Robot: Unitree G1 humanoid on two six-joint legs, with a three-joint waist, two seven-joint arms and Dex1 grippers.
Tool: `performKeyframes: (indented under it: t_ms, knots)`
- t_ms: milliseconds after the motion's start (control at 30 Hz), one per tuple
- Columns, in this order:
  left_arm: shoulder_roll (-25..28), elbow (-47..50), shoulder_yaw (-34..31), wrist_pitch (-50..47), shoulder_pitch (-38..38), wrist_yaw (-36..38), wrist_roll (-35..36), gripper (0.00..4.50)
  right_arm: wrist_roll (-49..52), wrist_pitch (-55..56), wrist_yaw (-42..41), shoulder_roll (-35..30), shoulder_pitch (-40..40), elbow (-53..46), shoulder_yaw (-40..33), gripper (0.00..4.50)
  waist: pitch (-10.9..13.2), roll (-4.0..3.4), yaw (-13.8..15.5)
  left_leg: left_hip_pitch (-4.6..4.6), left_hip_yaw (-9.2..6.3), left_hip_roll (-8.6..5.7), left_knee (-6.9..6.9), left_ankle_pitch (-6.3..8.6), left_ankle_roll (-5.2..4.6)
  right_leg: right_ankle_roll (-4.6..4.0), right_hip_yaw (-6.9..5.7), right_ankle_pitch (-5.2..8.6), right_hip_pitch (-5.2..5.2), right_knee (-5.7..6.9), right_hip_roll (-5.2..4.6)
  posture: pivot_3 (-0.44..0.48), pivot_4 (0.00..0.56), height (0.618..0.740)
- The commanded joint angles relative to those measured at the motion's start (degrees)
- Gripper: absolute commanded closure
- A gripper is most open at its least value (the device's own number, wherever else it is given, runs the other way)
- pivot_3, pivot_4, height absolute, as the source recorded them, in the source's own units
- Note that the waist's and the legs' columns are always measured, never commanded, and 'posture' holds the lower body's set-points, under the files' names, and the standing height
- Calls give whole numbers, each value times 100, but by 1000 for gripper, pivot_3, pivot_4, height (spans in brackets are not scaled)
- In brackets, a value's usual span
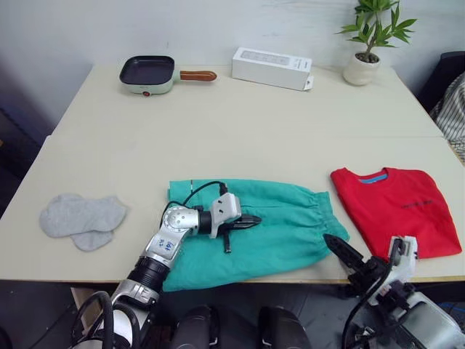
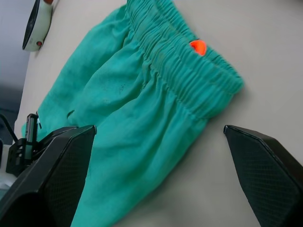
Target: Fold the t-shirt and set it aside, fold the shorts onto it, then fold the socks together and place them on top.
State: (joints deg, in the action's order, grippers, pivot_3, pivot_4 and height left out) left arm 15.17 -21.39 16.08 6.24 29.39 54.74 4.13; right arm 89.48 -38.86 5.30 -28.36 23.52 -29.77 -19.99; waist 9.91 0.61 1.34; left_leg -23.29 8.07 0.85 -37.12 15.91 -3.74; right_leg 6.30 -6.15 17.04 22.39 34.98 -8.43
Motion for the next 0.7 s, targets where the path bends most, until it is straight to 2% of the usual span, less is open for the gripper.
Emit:
performKeyframes:
  t_ms: [33, 133, 200, 300, 500, 600, 667, 700]
  knots:
    - [54, -189, -42, 39, 48, -38, -66, 4500, -291, -164, 197, 130, -189, 419, 382, 47, -11, 17, -17, 1, 1, 1, -1, 1, 0, -1, 0, 0, 0, -2, -2, 0, 150, 740]
    - [53, -474, -44, 193, 48, -28, -95, 4500, -460, -125, 324, 421, -639, 604, 671, 47, -47, 65, -79, 6, 1, 10, 0, 16, 28, -12, -2, -7, -5, -12, 0, 0, 150, 740]
    - [48, -640, -41, 297, 48, -12, -113, 4500, -563, -86, 409, 644, -876, 726, 768, 47, -68, 72, -113, 11, 1, 16, 1, 15, 32, -17, -4, -10, -9, -15, 1, 0, 150, 740]
    - [-9, -763, -105, 326, 71, 42, -13, 4500, -837, -38, 474, 992, -1181, 1005, 863, 589, -89, 65, -153, 17, -2, 17, 5, 16, 34, -17, -5, -11, -17, -24, 1, 0, 150, 740]
    - [-10, -903, -152, 464, 144, 200, -6, 4500, -1781, 376, 43, 1601, -1617, 1341, 968, 2769, -97, 57, -168, 17, 0, 19, 9, 17, 37, -18, -8, -11, -12, -24, 1, 0, 150, 740]
    - [10, -870, -212, 472, 191, 240, 19, 4500, -2211, 793, -309, 1898, -1676, 1300, 854, 3779, -109, 76, -186, 17, 2, 22, 10, 18, 38, -19, -12, -12, -11, -25, 1, 0, 150, 740]
    - [132, -617, -208, 205, 201, 304, 6, 4500, -2686, 1347, -612, 2059, -1674, 1140, 723, 4372, -108, 75, -186, 16, 2, 22, 9, 18, 39, -20, -12, -13, -11, -25, 0, 0, 150, 740]
    - [243, -361, -194, 50, 187, 344, -24, 4500, -3136, 1834, -803, 2109, -1691, 1025, 657, 4491, -104, 69, -187, 15, 2, 22, 9, 18, 39, -19, -12, -14, -10, -28, 0, 0, 150, 740]
